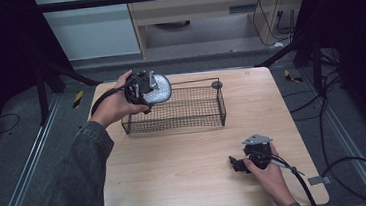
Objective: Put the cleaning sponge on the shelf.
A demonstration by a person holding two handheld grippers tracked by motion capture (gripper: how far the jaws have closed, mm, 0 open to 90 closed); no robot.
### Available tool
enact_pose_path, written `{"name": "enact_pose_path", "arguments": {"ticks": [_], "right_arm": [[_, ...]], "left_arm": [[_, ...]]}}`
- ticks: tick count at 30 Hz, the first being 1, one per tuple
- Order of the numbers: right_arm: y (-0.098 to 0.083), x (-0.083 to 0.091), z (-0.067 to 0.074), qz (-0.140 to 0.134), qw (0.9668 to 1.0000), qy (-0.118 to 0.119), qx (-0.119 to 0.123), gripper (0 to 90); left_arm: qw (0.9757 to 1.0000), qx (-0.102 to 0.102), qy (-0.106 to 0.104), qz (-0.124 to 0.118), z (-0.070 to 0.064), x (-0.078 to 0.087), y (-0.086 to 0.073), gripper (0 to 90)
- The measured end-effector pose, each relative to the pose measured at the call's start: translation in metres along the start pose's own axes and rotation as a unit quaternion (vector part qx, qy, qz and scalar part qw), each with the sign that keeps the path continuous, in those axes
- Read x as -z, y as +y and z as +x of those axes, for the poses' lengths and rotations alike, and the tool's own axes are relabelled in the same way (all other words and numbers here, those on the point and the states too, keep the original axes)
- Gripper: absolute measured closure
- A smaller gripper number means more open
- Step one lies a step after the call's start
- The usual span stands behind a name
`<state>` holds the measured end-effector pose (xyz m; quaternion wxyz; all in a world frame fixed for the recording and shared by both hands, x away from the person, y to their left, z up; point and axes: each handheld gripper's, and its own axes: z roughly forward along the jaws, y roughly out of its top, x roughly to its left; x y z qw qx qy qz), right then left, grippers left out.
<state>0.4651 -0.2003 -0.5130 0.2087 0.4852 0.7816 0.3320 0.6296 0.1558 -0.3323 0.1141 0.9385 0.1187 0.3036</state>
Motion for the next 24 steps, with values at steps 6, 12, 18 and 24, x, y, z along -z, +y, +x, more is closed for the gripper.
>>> {"name": "enact_pose_path", "arguments": {"ticks": [6, 12, 18, 24], "right_arm": [[0.0, 0.0, 0.0, 0.0, 1.0, 0.0, 0.0, 0.5], [0.0, 0.0, 0.0, 0.0, 1.0, 0.0, 0.0, 0.5], [0.0, 0.0, 0.0, 0.0, 1.0, 0.0, 0.0, 0.5], [0.0, 0.0, 0.0, 0.0, 1.0, 0.0, 0.0, 0.5]], "left_arm": [[1.0, -0.003, -0.003, 0.0, -0.001, -0.009, -0.003, 10.7], [1.0, -0.005, -0.006, -0.002, -0.002, -0.017, -0.006, 10.7], [0.9999, 0.001, -0.013, 0.001, -0.004, -0.027, -0.009, 10.8], [0.9999, -0.001, -0.016, 0.004, -0.006, -0.03, -0.008, 10.8]]}}
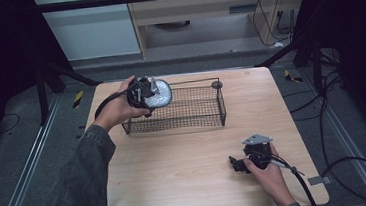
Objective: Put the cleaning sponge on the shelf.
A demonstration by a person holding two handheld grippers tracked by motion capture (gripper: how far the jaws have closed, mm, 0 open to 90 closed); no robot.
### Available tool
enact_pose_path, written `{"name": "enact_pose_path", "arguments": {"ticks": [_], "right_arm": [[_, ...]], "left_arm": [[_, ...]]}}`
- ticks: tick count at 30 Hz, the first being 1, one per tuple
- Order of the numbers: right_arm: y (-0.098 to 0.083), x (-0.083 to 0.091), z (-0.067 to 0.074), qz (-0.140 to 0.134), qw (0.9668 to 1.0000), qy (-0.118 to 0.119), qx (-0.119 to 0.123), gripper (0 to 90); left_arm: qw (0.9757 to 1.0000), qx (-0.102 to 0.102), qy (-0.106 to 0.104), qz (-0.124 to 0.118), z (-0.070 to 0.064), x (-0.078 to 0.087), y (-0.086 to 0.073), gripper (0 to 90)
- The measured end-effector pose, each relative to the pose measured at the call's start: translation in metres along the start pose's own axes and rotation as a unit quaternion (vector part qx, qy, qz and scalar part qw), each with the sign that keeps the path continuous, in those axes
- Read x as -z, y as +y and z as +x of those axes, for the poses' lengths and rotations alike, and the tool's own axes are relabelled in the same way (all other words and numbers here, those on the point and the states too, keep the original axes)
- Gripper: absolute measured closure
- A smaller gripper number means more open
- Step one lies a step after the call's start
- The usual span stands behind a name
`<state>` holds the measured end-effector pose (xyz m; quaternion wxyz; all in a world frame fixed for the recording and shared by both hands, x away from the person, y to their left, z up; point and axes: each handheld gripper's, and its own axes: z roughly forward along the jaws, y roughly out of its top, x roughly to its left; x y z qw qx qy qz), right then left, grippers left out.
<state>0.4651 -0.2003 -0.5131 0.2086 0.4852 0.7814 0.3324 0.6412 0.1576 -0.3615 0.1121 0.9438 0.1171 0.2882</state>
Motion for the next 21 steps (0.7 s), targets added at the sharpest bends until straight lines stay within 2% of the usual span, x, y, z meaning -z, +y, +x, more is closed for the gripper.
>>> {"name": "enact_pose_path", "arguments": {"ticks": [12, 13, 14, 21], "right_arm": [[0.0, 0.0, 0.0, 0.0, 1.0, 0.0, 0.0, 0.5], [0.0, 0.0, 0.0, 0.0, 1.0, 0.0, 0.0, 0.5], [0.0, 0.0, 0.0, 0.0, 1.0, 0.0, 0.0, 0.5], [0.0, 0.0, 0.0, 0.0, 1.0, 0.0, 0.0, 0.5]], "left_arm": [[0.9999, -0.006, -0.011, 0.005, -0.003, -0.009, 0.0, 10.6], [0.9999, 0.0, -0.013, 0.005, -0.004, -0.01, -0.001, 10.6], [0.9999, -0.005, -0.013, 0.007, -0.003, -0.01, -0.001, 10.5], [0.9997, -0.002, -0.023, 0.01, -0.002, -0.019, -0.004, 10.2]]}}
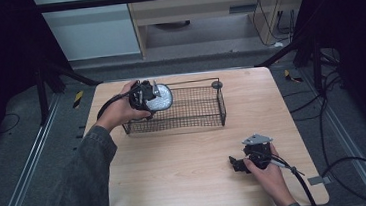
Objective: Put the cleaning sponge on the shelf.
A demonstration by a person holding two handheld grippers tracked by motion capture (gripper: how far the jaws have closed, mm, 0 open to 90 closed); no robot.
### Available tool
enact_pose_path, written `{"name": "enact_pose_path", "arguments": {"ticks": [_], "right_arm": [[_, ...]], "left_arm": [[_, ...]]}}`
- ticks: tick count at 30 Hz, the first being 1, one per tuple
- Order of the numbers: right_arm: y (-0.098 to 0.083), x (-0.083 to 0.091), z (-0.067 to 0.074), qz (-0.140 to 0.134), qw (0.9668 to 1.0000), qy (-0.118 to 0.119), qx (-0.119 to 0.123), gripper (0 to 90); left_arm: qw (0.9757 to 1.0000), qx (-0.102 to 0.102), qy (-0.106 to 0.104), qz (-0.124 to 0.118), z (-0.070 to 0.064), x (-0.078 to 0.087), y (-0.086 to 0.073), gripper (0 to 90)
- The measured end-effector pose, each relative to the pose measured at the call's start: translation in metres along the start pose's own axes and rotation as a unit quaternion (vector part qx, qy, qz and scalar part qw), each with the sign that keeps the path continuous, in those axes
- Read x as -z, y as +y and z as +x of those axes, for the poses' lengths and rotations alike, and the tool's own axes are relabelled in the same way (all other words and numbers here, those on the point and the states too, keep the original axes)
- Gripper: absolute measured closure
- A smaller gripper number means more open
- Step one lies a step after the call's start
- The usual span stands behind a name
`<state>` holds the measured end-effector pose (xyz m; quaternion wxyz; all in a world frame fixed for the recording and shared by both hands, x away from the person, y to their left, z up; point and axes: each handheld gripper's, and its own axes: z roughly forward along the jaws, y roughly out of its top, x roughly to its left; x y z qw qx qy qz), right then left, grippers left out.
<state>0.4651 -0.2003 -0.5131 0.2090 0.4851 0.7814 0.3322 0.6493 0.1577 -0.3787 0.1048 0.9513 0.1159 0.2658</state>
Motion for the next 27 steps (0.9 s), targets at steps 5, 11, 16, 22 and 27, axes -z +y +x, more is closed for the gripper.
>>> {"name": "enact_pose_path", "arguments": {"ticks": [5, 11, 16, 22, 27], "right_arm": [[0.0, 0.0, 0.0, 0.0, 1.0, 0.0, 0.0, 0.5], [0.0, 0.0, 0.0, 0.0, 1.0, 0.0, 0.0, 0.5], [0.0, 0.0, 0.0, 0.0, 1.0, 0.0, 0.0, 0.5], [0.0, 0.0, 0.0, 0.0, 1.0, 0.0, 0.0, 0.5], [0.0, 0.0, 0.0, 0.0, 1.0, 0.0, 0.0, 0.5]], "left_arm": [[0.9998, 0.014, -0.006, -0.008, 0.002, -0.003, 0.0, 8.5], [0.9994, 0.028, -0.018, -0.008, 0.004, -0.005, -0.001, 4.9], [0.9986, 0.043, -0.024, -0.018, 0.005, -0.004, -0.004, 4.2], [0.9979, 0.052, -0.025, -0.028, 0.007, 0.001, -0.006, 4.3], [0.9972, 0.057, -0.027, -0.039, 0.009, 0.005, -0.006, 4.6]]}}
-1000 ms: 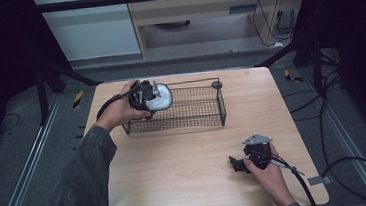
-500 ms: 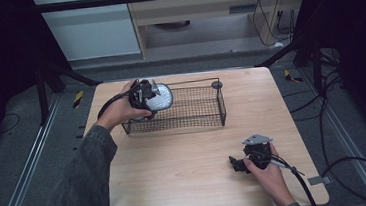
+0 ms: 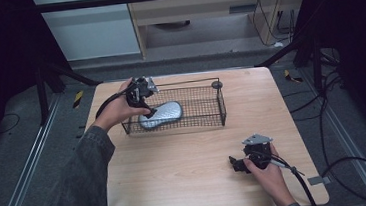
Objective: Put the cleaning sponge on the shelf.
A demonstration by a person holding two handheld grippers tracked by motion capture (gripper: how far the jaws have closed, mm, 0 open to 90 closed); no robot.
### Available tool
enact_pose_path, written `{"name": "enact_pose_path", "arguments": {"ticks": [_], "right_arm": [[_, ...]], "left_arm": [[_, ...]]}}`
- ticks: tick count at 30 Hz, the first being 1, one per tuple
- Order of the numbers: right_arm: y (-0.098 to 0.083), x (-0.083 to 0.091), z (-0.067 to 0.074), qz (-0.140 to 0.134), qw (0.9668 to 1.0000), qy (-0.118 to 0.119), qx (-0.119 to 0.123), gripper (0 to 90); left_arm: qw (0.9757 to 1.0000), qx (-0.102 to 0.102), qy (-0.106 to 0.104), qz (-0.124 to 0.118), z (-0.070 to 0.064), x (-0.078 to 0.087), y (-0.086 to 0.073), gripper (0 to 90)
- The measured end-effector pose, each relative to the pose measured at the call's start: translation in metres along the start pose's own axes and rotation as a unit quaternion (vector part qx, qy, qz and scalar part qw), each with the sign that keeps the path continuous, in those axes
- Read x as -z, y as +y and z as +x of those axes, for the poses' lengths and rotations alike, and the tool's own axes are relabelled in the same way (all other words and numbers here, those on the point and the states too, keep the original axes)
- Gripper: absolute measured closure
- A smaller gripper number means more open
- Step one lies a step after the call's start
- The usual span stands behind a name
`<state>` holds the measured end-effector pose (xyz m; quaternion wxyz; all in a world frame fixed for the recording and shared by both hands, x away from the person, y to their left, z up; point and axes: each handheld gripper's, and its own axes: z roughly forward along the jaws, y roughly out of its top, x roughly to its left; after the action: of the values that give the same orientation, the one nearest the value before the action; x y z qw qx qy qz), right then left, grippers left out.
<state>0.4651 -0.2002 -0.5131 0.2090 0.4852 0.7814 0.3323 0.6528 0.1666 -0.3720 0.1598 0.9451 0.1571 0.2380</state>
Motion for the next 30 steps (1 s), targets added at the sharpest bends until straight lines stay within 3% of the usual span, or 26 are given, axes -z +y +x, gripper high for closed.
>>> {"name": "enact_pose_path", "arguments": {"ticks": [19, 26, 30], "right_arm": [[0.0, 0.0, 0.0, 0.0, 1.0, -0.001, 0.0, 0.5], [0.0, 0.0, 0.0, 0.0, 1.0, 0.0, 0.0, 0.5], [0.0, 0.0, 0.0, 0.001, 1.0, -0.001, 0.001, 0.5]], "left_arm": [[0.9988, 0.028, -0.005, -0.04, -0.008, 0.023, 0.0, 5.3], [0.995, 0.066, -0.016, -0.074, -0.023, 0.034, 0.0, 5.2], [0.994, 0.072, -0.018, -0.08, -0.029, 0.038, 0.001, 5.0]]}}
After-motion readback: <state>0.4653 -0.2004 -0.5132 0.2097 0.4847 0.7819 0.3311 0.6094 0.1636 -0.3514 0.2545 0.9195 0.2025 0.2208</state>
